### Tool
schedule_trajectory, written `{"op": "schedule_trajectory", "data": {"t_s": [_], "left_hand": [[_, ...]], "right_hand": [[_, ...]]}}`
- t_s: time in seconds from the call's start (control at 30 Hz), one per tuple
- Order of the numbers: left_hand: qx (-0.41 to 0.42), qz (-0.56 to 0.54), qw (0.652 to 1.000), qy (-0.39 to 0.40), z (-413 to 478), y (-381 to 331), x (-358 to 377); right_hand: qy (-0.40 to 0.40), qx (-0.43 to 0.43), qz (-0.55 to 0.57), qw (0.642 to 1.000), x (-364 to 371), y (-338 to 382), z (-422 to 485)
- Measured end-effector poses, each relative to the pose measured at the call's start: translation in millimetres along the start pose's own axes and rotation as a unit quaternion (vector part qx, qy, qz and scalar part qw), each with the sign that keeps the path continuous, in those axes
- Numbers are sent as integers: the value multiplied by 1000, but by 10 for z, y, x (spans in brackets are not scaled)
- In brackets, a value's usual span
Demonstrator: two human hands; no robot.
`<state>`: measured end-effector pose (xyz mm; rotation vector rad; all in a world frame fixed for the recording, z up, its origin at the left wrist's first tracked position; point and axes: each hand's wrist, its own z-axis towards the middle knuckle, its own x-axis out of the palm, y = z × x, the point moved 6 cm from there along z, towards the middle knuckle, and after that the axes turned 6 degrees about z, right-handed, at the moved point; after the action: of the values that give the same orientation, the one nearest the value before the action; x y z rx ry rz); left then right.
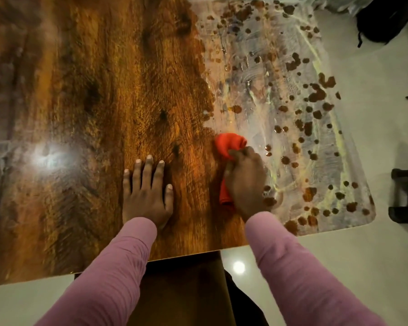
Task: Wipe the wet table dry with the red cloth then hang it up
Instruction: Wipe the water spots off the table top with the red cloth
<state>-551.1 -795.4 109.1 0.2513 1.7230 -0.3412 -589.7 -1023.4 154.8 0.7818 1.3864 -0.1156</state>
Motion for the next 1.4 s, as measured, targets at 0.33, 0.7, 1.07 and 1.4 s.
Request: {"op": "schedule_trajectory", "data": {"t_s": [0.33,0.7,1.07,1.4], "left_hand": [[-34,-20,999,-12,189,-31,-199],[-84,-83,992,-53,1250,-392,-248],[-87,-44,995,-34,1362,-402,-114],[-98,-20,994,-43,1378,-397,-115]], "right_hand": [[66,-108,12,992,311,709,-6],[-65,131,68,987,164,370,510],[-112,142,36,983,-128,-195,1205],[39,-117,39,992,378,678,1232]]}}
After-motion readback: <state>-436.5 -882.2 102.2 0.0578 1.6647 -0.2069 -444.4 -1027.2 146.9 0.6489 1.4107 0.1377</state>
